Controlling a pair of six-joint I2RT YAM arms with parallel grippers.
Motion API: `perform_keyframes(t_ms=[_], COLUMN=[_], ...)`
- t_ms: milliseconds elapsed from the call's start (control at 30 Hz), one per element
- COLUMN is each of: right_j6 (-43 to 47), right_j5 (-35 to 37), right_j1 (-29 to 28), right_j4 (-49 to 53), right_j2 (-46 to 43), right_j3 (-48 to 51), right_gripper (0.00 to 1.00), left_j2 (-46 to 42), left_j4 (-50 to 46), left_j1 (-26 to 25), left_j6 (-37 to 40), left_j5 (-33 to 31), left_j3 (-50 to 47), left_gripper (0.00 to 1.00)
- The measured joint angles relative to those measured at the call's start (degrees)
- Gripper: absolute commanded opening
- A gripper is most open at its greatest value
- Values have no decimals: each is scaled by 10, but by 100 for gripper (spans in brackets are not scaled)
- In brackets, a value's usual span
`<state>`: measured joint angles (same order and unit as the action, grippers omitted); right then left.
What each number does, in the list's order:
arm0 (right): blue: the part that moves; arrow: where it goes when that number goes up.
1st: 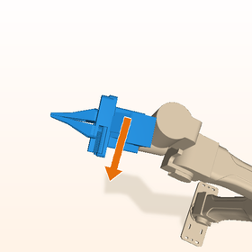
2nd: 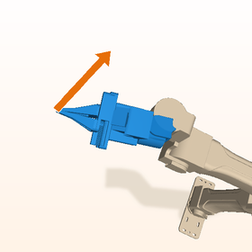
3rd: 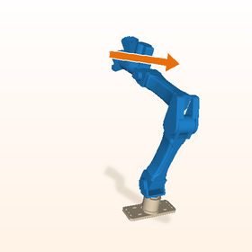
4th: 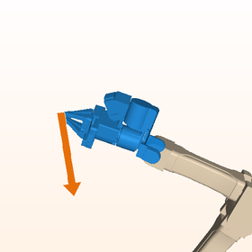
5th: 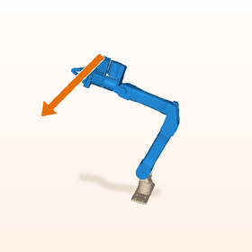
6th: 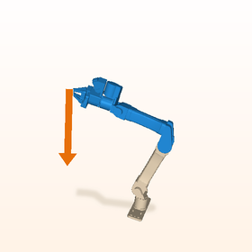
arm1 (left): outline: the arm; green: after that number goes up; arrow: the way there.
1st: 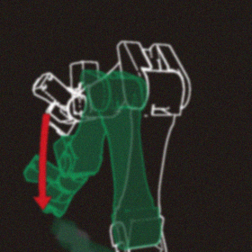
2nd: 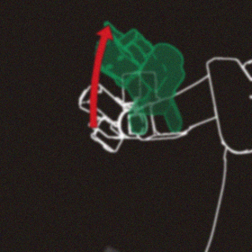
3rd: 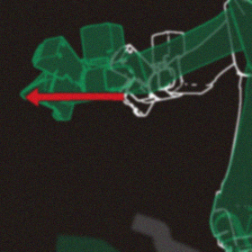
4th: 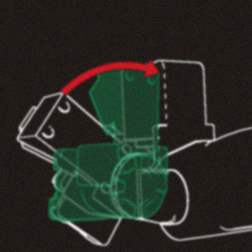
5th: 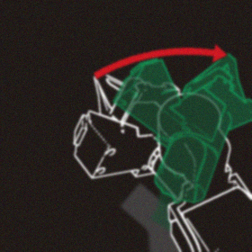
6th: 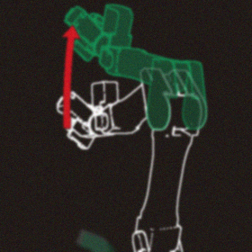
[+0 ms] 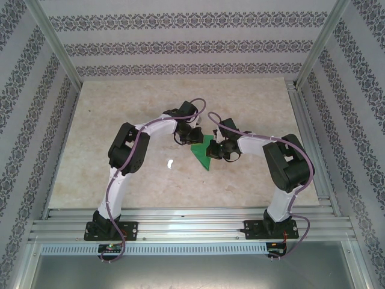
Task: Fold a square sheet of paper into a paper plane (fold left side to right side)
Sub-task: Third fold the triangle at the center of the table.
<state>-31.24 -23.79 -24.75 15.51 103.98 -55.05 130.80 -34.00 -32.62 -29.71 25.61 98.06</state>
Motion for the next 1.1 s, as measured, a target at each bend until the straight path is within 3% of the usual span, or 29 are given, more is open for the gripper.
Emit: perform_keyframes(t_ms=[800, 1100], right_j6=[15, 27], right_j5=[17, 17], right_j1=[0, 0], right_j4=[30, 30], right_j2=[2, 2], right_j3=[-12, -12], right_gripper=[0, 0], left_j2=[-5, -19], left_j4=[12, 3], left_j1=[0, 0], left_j6=[8, 10], left_j5=[0, 2], left_j3=[-11, -18], left_gripper=[16, 24])
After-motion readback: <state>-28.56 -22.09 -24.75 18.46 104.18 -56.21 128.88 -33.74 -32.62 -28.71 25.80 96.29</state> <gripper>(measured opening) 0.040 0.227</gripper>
